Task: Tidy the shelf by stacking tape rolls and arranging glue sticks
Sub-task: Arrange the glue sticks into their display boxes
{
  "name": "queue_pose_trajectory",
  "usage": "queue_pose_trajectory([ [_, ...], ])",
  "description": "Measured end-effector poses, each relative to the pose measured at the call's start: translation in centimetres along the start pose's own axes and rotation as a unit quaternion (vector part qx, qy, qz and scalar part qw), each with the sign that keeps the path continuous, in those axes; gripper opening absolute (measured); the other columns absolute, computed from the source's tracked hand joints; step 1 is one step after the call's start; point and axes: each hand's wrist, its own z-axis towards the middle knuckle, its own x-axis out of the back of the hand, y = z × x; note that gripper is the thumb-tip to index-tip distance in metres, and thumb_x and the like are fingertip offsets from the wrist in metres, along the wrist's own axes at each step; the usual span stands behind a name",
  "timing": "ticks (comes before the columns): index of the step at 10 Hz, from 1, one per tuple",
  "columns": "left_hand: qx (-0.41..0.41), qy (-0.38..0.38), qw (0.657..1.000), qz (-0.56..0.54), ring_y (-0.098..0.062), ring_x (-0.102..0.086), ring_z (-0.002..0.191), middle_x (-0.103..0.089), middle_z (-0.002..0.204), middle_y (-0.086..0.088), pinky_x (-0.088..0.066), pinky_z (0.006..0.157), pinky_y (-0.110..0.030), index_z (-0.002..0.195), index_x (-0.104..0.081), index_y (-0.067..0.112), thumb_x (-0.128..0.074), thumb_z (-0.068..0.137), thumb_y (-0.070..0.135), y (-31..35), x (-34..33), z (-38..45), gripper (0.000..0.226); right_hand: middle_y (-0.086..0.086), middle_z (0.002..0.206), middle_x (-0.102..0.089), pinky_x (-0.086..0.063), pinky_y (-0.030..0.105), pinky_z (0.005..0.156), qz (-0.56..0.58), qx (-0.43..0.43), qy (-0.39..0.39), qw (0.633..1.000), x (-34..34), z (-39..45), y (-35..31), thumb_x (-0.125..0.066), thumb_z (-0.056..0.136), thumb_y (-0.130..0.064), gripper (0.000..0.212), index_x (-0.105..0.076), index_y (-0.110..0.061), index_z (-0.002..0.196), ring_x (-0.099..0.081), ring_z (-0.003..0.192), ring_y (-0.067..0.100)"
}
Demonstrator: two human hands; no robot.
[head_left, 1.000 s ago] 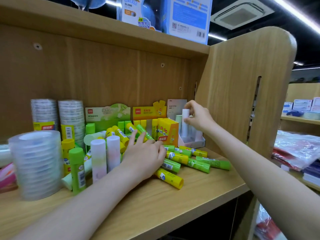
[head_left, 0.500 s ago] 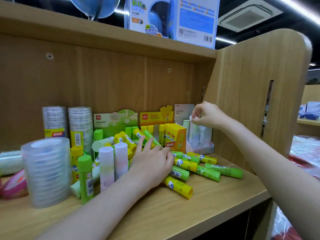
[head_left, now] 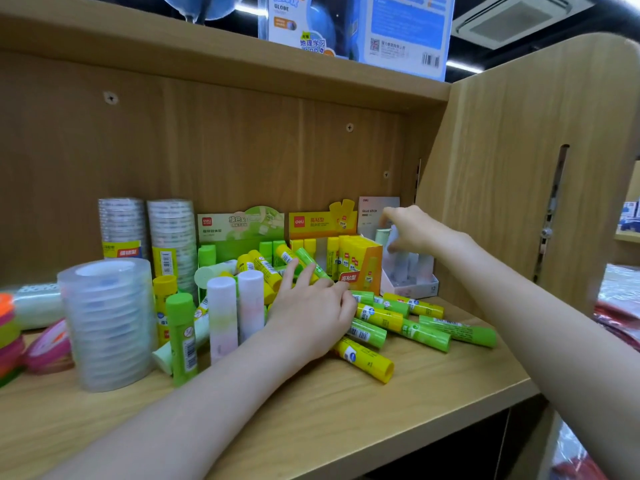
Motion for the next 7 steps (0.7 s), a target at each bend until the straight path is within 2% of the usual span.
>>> queue_pose_trajectory([
  [1, 0.0, 0.0, 1.0, 0.001, -0.022, -0.012, 0.143, -0.043, 0.143, 0.002, 0.008, 0.114, -0.043, 0.139, -0.04, 0.026, -0.016, 0.099, 0.033, 0.0, 0.0, -0.1, 0.047, 0.017, 0.123, -0.05, -0.048, 0.038, 0.078, 0.006, -0.005, 0.003, 1.0, -0.1, -0.2, -0.3, -0.069, 0.079, -0.007, 0.045, -0.043, -0.01, 0.116, -0.052, 0.103, 0.031],
  [2, 0.0, -0.001, 1.0, 0.001, -0.022, -0.012, 0.143, -0.043, 0.143, 0.002, 0.008, 0.114, -0.043, 0.138, -0.04, 0.027, -0.015, 0.099, 0.033, 0.0, 0.0, -0.1, 0.047, 0.019, 0.11, -0.051, -0.039, 0.028, 0.055, -0.016, -0.003, 0.028, 0.999, -0.3, -0.3, -0.7, -0.067, 0.081, -0.006, 0.039, -0.036, -0.009, 0.103, -0.048, 0.083, 0.026],
  [3, 0.001, -0.002, 1.0, 0.002, -0.022, -0.012, 0.143, -0.043, 0.144, 0.002, 0.008, 0.114, -0.043, 0.139, -0.04, 0.027, -0.015, 0.099, 0.033, 0.0, -0.1, 0.0, 0.047, 0.018, 0.106, -0.054, -0.039, 0.028, 0.059, -0.044, -0.007, 0.028, 0.999, -0.5, -0.1, -0.9, -0.068, 0.082, -0.012, 0.036, -0.042, -0.005, 0.106, -0.048, 0.082, 0.025],
  [4, 0.002, -0.002, 1.0, 0.002, -0.022, -0.012, 0.143, -0.043, 0.144, 0.002, 0.008, 0.115, -0.043, 0.139, -0.039, 0.027, -0.016, 0.099, 0.033, 0.0, -0.1, 0.0, 0.046, 0.018, 0.108, -0.056, -0.048, 0.037, 0.072, -0.084, 0.002, 0.053, 0.995, -1.0, 0.3, -0.9, -0.062, 0.087, -0.013, 0.024, -0.054, -0.002, 0.107, -0.057, 0.09, 0.03],
  [5, 0.004, 0.0, 1.0, 0.002, -0.022, -0.012, 0.143, -0.043, 0.144, 0.002, 0.008, 0.114, -0.043, 0.139, -0.04, 0.027, -0.016, 0.099, 0.033, 0.0, 0.0, 0.0, 0.046, 0.012, 0.1, -0.051, -0.043, 0.033, 0.066, -0.135, 0.024, 0.112, 0.984, -1.6, 0.3, -0.7, -0.054, 0.09, -0.006, 0.017, -0.062, -0.001, 0.105, -0.054, 0.092, 0.029],
  [6, 0.005, -0.002, 1.0, 0.004, -0.023, -0.013, 0.143, -0.044, 0.143, 0.001, 0.008, 0.114, -0.043, 0.138, -0.04, 0.026, -0.016, 0.099, 0.033, 0.0, -0.1, 0.0, 0.046, 0.011, 0.091, -0.05, -0.035, 0.029, 0.062, -0.14, 0.009, 0.123, 0.983, -1.9, 0.2, -0.2, -0.052, 0.088, 0.001, 0.019, -0.065, -0.001, 0.101, -0.055, 0.09, 0.029],
  [7, 0.005, -0.004, 1.0, 0.0, -0.023, -0.013, 0.143, -0.044, 0.143, 0.001, 0.008, 0.114, -0.043, 0.138, -0.04, 0.027, -0.016, 0.099, 0.033, 0.0, -0.1, 0.0, 0.046, 0.014, 0.101, -0.06, -0.046, 0.033, 0.067, -0.101, -0.007, 0.092, 0.991, -1.6, 0.3, 0.2, -0.048, 0.085, 0.008, 0.025, -0.065, 0.001, 0.102, -0.058, 0.093, 0.032],
])
